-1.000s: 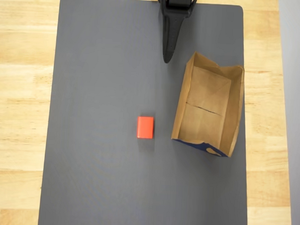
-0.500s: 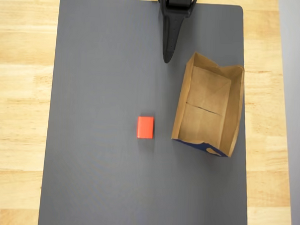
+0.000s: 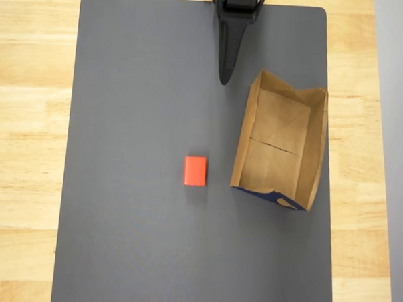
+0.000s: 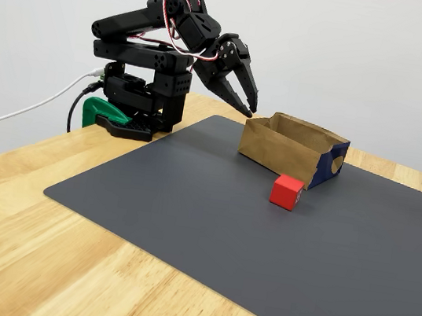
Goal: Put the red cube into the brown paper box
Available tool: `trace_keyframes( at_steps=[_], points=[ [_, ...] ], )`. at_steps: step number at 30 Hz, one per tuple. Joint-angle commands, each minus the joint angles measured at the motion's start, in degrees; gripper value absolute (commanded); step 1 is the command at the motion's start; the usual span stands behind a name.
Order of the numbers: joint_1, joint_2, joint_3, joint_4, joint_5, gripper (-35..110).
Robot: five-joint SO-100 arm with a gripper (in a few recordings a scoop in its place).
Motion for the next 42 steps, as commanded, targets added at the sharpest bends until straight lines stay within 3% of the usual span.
trace_keyframes(
  at_steps=[1,24,33,42],
  points=[
    [1.05,-0.18,0.00,0.35,-0.44,0],
    [1.32,-0.18,0.00,0.35,-0.09,0],
    [2.11,-0.53,-0.09,0.44,0.53,7],
    [4.92,-15.21,-8.17,-1.14,1.05,10]
  ],
)
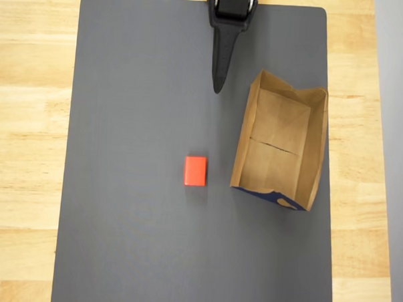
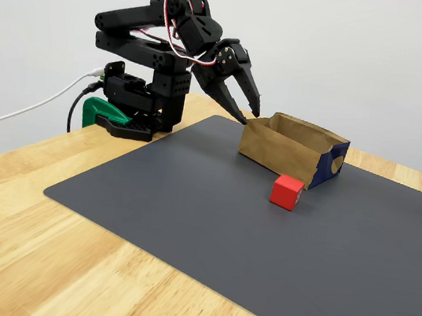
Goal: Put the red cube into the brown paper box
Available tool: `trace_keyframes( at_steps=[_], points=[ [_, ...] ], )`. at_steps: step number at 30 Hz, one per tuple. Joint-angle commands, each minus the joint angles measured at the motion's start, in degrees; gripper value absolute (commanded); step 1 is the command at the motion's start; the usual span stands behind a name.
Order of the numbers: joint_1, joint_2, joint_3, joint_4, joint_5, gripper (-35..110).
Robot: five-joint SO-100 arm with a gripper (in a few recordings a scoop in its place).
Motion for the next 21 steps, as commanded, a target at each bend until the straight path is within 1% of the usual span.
trace_keyframes(
  at_steps=[1,5,12,21],
  points=[
    [2.02,-6.59,-6.33,1.85,0.62,11],
    [3.78,-14.59,-13.45,5.45,0.70,10],
    [6.15,-27.07,-18.02,1.76,-2.90,13],
    [7.73,-48.96,-34.54,6.24,-7.12,15]
  ],
)
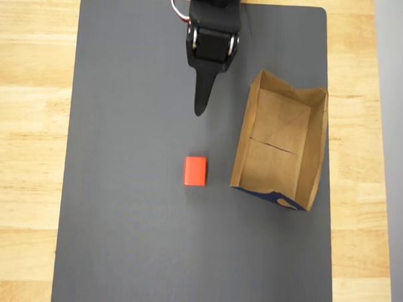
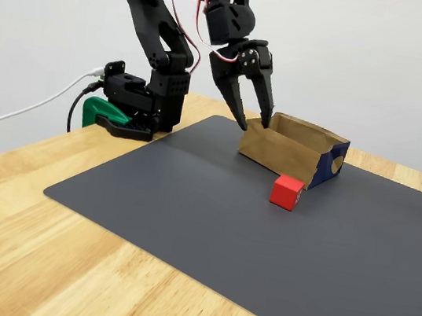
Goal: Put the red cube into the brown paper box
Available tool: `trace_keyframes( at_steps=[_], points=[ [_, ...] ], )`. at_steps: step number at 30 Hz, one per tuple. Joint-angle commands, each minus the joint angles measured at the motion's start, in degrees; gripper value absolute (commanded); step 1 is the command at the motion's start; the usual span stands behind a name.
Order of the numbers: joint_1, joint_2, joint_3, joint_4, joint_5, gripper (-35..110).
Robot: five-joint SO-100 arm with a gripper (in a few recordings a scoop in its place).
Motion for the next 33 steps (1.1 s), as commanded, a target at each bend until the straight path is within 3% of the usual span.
trace_keyframes(
  at_steps=[1,16,33],
  points=[
    [1.05,-7.03,-6.24,1.41,-2.02,16],
    [2.29,-34.63,-23.91,-0.79,-3.08,30],
    [-2.55,-47.72,-34.37,1.93,-5.19,32]
  ],
)
